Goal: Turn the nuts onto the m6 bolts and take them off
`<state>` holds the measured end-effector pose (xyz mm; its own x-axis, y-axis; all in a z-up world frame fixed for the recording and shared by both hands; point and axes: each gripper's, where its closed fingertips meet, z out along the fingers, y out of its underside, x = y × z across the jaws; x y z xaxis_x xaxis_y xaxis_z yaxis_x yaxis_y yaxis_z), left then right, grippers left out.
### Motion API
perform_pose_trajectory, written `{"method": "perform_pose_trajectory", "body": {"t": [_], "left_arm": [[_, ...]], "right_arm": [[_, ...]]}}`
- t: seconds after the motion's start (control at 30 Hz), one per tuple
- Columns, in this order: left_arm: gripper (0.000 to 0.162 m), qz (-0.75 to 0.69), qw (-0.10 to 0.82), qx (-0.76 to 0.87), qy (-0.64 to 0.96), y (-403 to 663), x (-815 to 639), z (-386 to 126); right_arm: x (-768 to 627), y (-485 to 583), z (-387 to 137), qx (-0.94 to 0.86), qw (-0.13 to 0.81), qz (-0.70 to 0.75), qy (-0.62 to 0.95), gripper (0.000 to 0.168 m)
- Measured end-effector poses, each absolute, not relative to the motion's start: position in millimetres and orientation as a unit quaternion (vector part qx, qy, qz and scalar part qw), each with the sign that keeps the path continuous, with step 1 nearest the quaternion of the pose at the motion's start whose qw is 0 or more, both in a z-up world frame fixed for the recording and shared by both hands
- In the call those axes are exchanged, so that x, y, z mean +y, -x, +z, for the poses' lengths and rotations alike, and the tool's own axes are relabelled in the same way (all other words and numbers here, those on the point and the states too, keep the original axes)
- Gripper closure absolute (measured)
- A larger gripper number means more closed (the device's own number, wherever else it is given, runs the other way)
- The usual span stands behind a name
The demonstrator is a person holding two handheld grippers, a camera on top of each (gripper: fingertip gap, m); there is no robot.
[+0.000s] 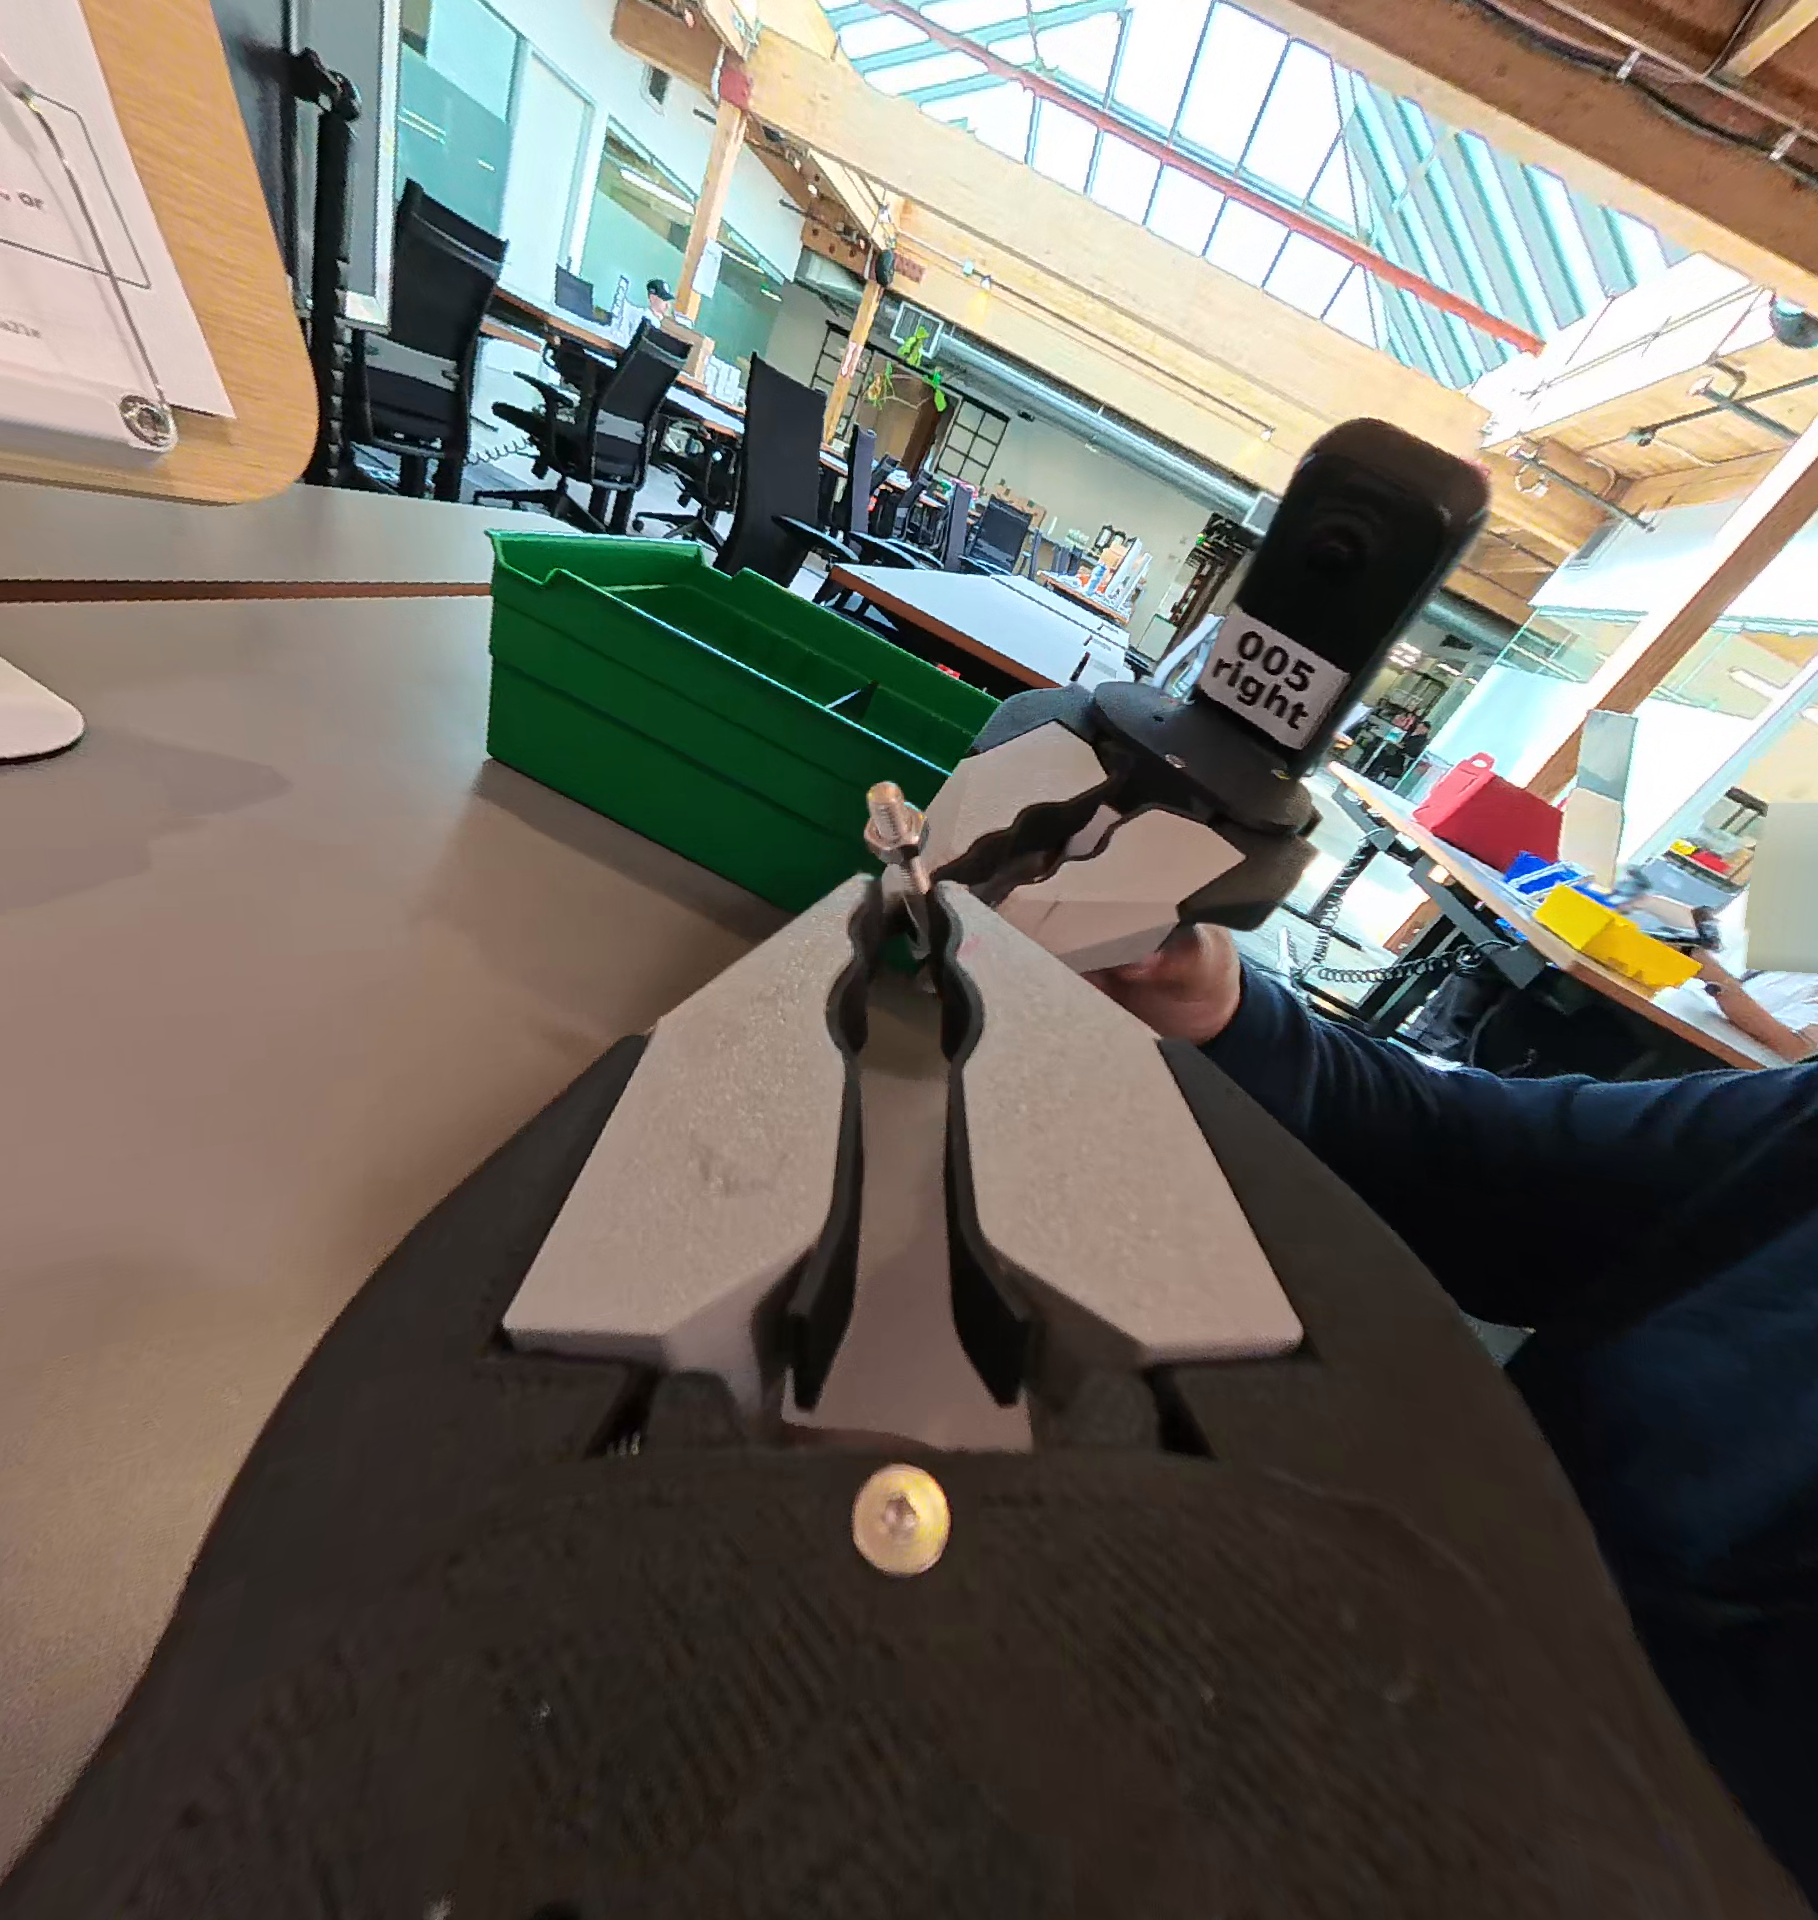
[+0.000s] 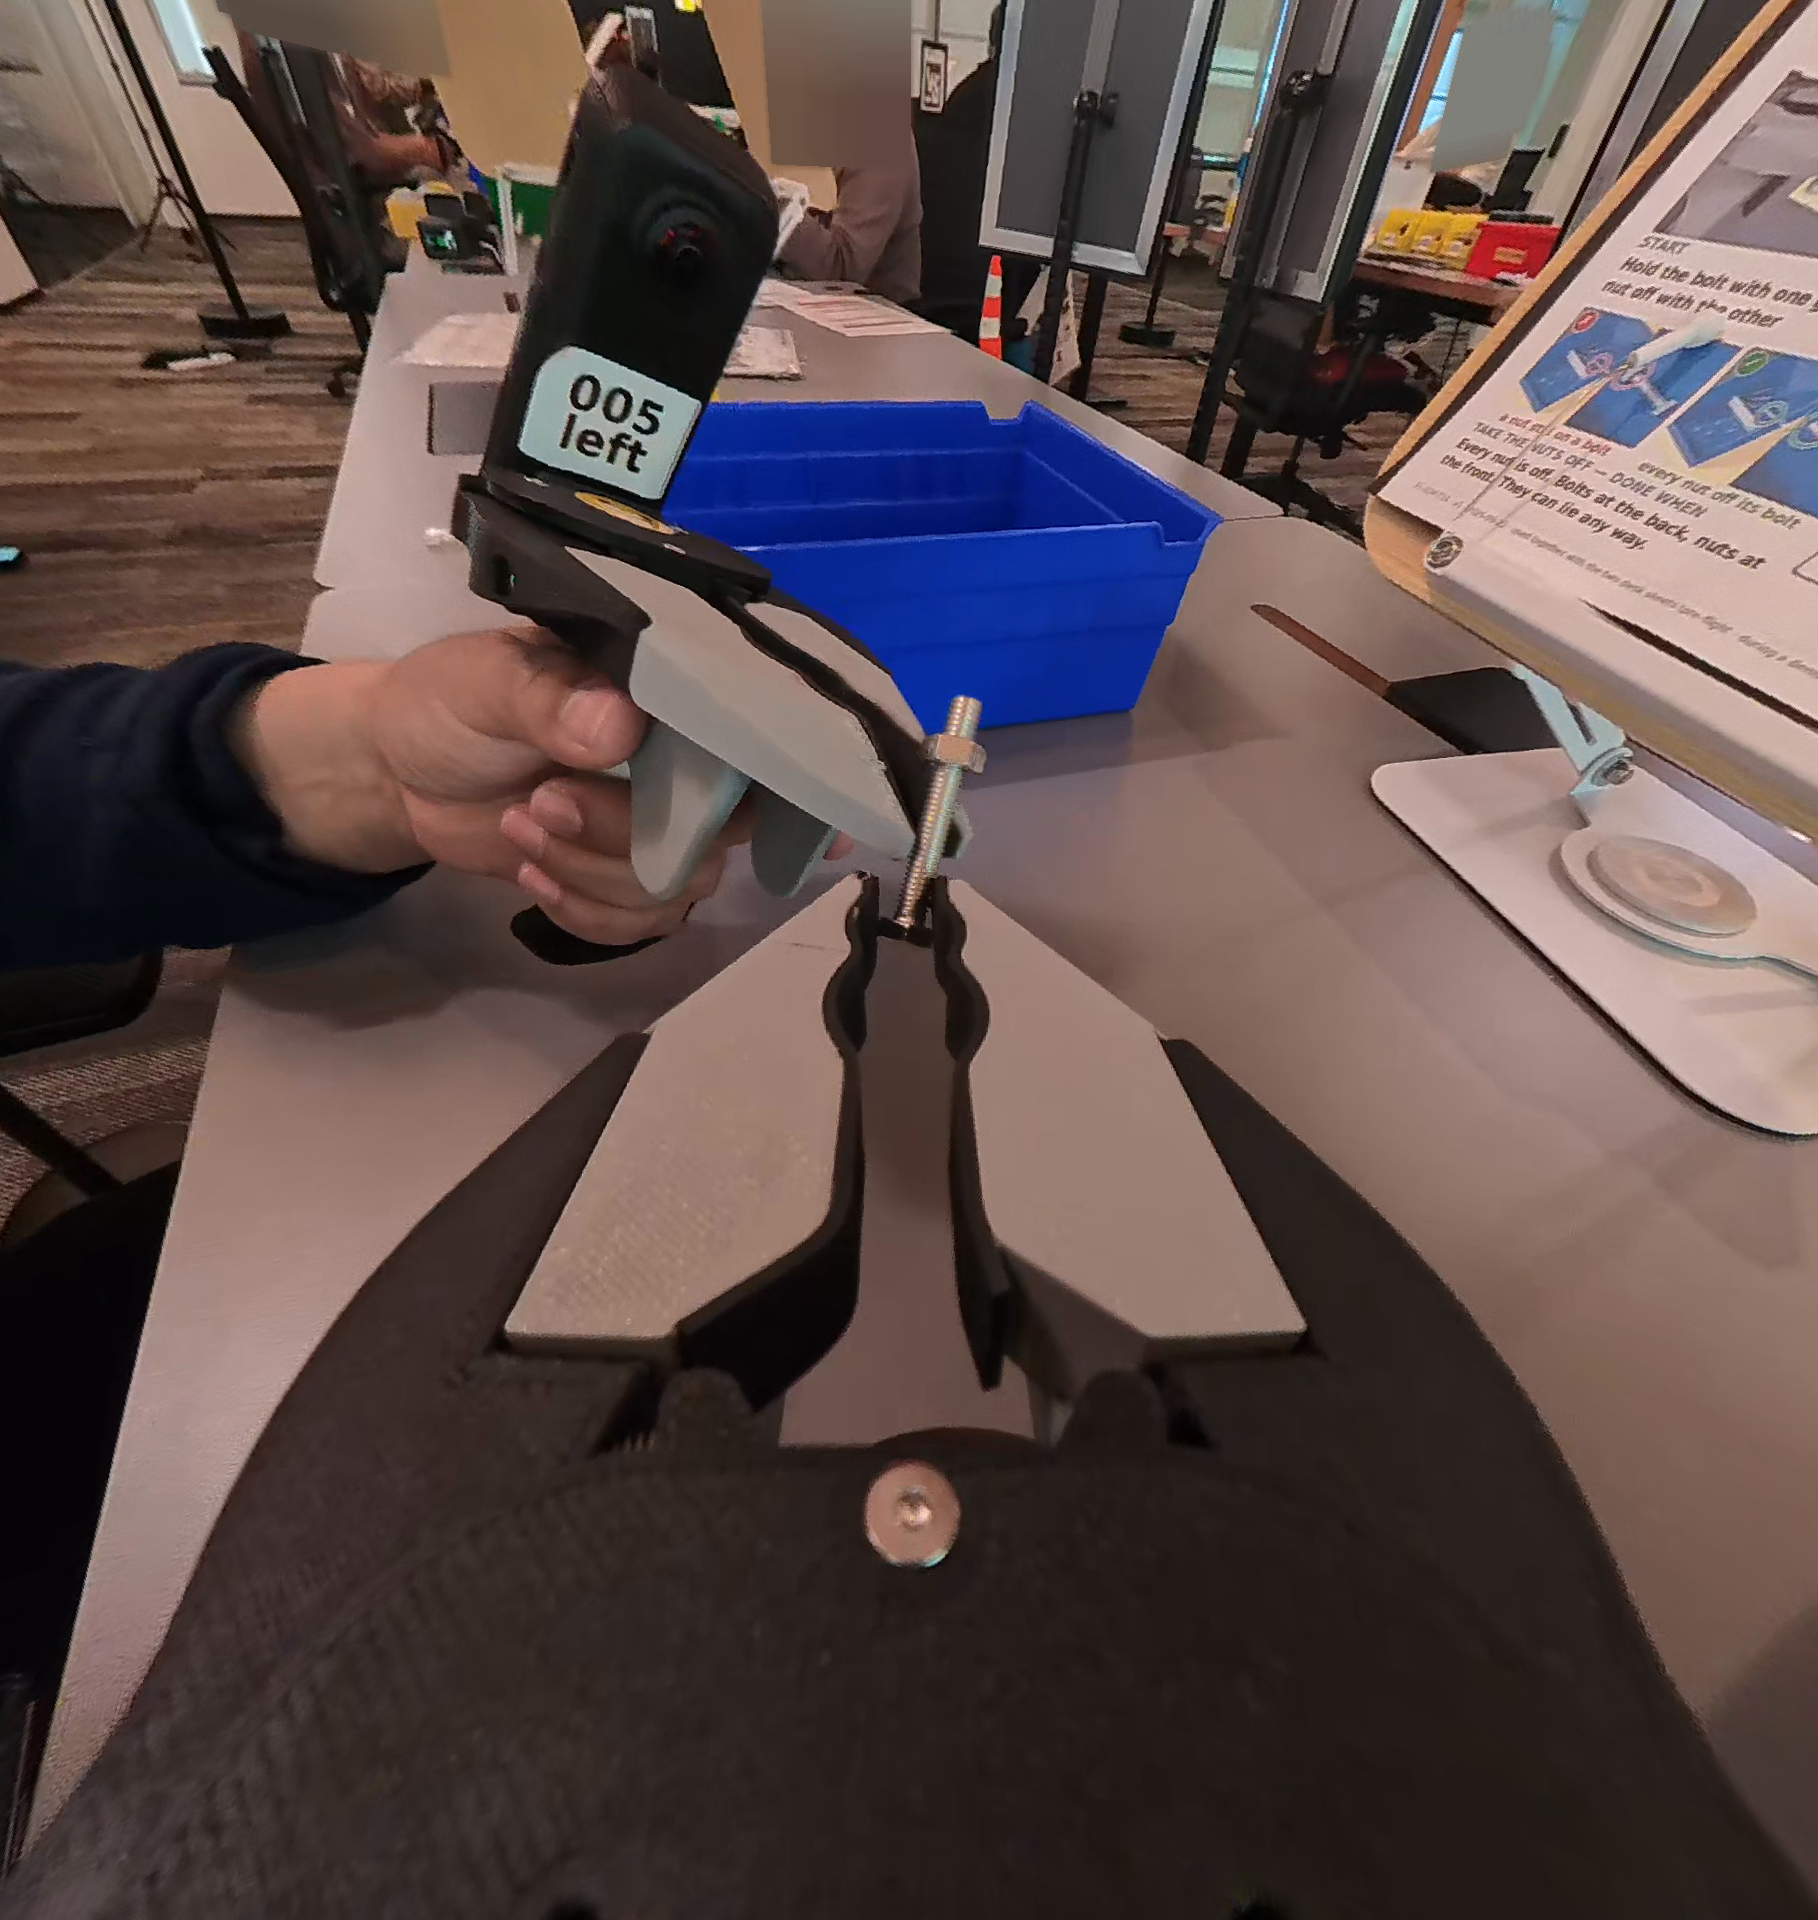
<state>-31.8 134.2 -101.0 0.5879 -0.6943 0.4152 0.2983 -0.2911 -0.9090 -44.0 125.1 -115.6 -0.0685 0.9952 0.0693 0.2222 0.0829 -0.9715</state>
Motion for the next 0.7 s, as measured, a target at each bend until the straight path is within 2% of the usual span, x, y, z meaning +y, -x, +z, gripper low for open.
{"method": "perform_pose_trajectory", "body": {"t": [0.03,0.2,0.33,0.53,0.7], "left_arm": [[0.151,-0.427,0.580,0.144,0.679,32,135,-101],[0.153,-0.401,0.588,0.149,0.687,34,139,-104],[0.153,-0.368,0.579,0.177,0.706,34,140,-109],[0.153,-0.192,0.579,0.287,0.738,47,144,-122],[0.153,-0.114,0.542,0.384,0.739,31,142,-167]], "right_arm": [[123,45,-117,-0.592,0.441,0.433,0.517,0.162],[122,50,-125,-0.599,0.448,0.412,0.521,0.162],[122,52,-130,-0.588,0.415,0.438,0.538,0.161],[137,45,-131,-0.579,0.408,0.433,0.557,0.157],[138,45,-134,-0.565,0.370,0.466,0.572,0.155]]}}
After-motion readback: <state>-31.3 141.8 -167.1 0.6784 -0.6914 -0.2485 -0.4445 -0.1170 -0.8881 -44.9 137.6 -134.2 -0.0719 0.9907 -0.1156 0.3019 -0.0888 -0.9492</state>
